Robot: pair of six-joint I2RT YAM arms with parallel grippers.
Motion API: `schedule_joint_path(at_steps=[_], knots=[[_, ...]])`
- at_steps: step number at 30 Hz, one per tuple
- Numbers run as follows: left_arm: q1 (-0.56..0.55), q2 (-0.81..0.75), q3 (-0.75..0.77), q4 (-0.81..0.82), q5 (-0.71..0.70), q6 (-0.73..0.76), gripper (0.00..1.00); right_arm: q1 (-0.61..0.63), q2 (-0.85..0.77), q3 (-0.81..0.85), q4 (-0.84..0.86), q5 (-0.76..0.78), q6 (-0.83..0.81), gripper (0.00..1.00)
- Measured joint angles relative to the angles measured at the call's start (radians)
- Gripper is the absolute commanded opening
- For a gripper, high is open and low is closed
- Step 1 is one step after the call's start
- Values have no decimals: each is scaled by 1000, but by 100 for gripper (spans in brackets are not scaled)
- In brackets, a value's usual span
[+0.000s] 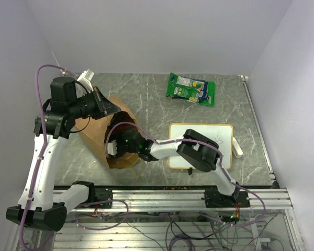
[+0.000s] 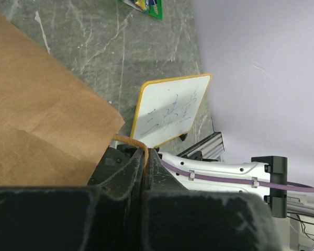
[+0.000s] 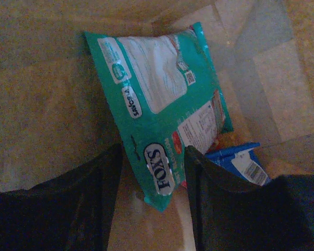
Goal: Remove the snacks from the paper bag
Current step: Take out the snack from the paper bag.
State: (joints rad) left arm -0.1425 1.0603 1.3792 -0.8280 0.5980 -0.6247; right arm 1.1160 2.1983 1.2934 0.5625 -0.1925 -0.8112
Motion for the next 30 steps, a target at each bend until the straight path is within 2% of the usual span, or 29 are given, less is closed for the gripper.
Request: schedule_joint_path(at_steps=[6, 8, 13, 18, 30], knots=[[0, 0, 0, -2, 9, 1, 7, 2, 60, 77, -9, 0, -37, 48], [0, 0, 0, -9, 9, 1, 7, 2, 79, 107, -11, -2, -47, 41], [0, -5, 0, -31, 5, 8, 7, -8, 90, 136, -14, -24, -61, 16], [0, -17, 0, -57, -27, 17, 7, -27, 72, 97, -13, -57, -54, 0], [0, -71, 0, -86, -146, 18, 7, -35, -197, -114, -62, -103, 31, 0]])
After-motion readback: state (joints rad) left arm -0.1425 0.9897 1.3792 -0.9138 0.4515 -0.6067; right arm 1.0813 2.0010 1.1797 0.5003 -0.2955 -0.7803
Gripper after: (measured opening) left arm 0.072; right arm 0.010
